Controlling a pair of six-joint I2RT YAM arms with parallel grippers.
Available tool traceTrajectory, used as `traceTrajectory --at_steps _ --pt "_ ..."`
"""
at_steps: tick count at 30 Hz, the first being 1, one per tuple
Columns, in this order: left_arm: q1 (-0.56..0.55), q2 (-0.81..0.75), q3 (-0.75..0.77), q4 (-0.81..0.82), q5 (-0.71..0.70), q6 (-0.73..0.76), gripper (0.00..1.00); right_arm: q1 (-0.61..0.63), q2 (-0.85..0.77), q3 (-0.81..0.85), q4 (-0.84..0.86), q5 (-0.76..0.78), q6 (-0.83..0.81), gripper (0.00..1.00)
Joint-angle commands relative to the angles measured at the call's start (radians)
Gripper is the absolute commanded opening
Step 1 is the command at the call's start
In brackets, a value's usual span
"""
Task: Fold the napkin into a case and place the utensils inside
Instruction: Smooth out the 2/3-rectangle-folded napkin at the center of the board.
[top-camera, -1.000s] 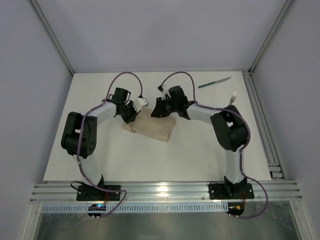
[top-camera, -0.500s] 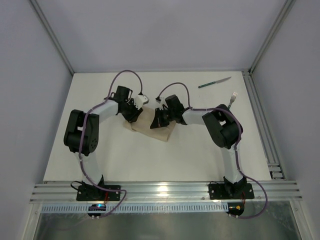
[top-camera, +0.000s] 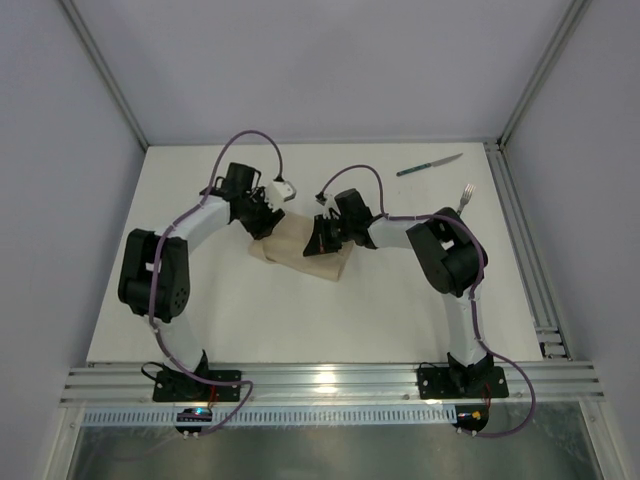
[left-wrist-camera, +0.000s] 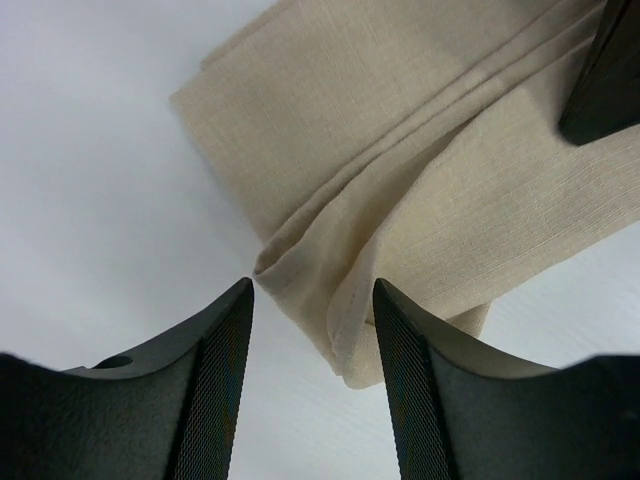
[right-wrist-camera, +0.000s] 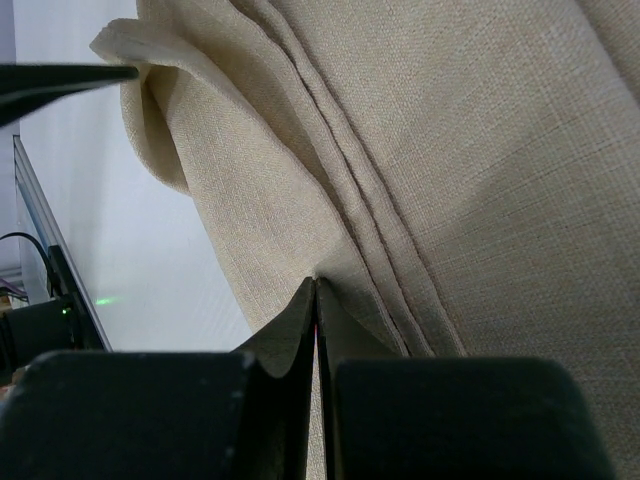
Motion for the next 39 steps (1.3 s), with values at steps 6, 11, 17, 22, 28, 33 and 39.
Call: traceTrajectory --at_steps 6,11,17,22,28,33,39 --pt "-0.021 -0.033 -0.107 0.064 -0.084 0.130 0.40 -0.008 0.006 -0.007 -0.054 0.032 -0.024 0.04" --pt "-0.021 -0.013 -0.109 0.119 -0.136 0.093 0.11 -0.008 0.006 0.009 -0.075 0.027 -0.038 0.04" --pt "-0.021 -0.012 -0.083 0.153 -0.065 0.039 0.05 -0.008 0.004 0.038 -0.114 0.015 -0.079 0.04" --pt "-0.019 0.060 -0.029 0.124 -0.065 0.013 0.05 -0.008 -0.007 0.059 -0.144 -0.005 -0.102 0.04" --pt "-0.019 0.129 0.029 0.083 -0.033 -0.010 0.11 -0.013 -0.095 0.075 -0.131 -0.017 -0.096 0.04" --pt "-0.021 0.157 0.057 0.049 -0.032 -0.018 0.15 -0.053 -0.122 0.110 -0.126 0.044 -0.027 0.06" --pt "-0.019 0.171 0.081 0.054 -0.021 -0.070 0.25 -0.057 -0.008 0.196 -0.097 0.053 0.034 0.13"
